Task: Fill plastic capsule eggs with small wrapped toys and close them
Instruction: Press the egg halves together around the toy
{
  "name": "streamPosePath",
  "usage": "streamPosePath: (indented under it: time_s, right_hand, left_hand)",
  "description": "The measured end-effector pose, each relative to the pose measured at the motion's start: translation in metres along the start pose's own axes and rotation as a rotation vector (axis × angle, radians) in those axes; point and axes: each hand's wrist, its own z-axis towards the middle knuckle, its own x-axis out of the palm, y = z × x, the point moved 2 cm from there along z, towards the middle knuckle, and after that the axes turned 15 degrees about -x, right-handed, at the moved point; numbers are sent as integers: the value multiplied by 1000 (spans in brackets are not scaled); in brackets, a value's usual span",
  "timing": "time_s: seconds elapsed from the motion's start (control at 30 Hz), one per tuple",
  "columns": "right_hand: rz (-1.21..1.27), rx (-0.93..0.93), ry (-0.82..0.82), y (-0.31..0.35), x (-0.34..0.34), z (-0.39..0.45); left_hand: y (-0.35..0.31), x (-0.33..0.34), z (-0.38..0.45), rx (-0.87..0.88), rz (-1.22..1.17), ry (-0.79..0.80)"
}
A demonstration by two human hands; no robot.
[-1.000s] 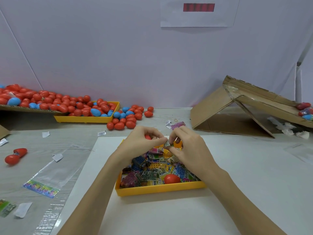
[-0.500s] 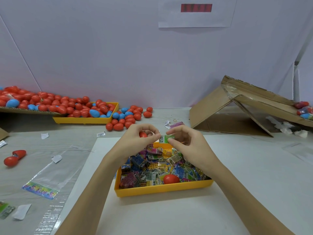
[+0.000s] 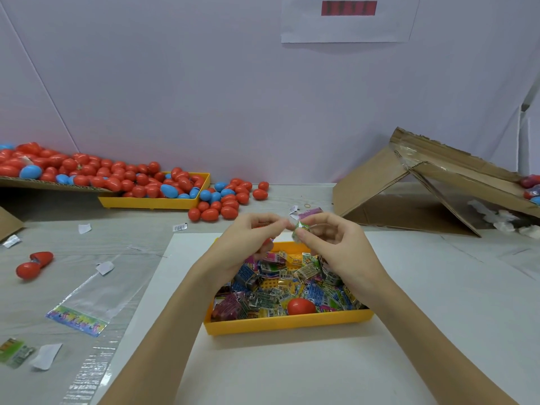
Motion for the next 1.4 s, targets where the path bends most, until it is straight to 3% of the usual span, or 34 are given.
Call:
streamPosePath:
  time_s: [0.13, 0.27, 0.37, 0.57, 1.03, 1.3, 1.4]
  right_hand:
    - [124, 93, 5, -2, 1, 0]
    - [337, 272, 52, -6, 2, 0]
    - [447, 334, 35, -5, 3, 0]
    - [351, 218, -37, -1, 0, 1]
    - [289, 229, -69, -1, 1, -2]
    - [259, 143, -55, -2, 2, -2]
    - [118, 68, -84, -1, 1, -3]
  left_hand:
    - [-5, 0, -5, 86, 153, 5]
    - [-7, 6, -4, 235, 276, -132]
    - [-8, 9, -4, 246, 253, -186]
    - [-4, 10, 3, 149, 163, -192]
    - [-4, 16, 2, 233, 179, -171]
    - [-4, 20, 0, 317, 302, -292]
    - [-4, 21, -2, 374, 339, -353]
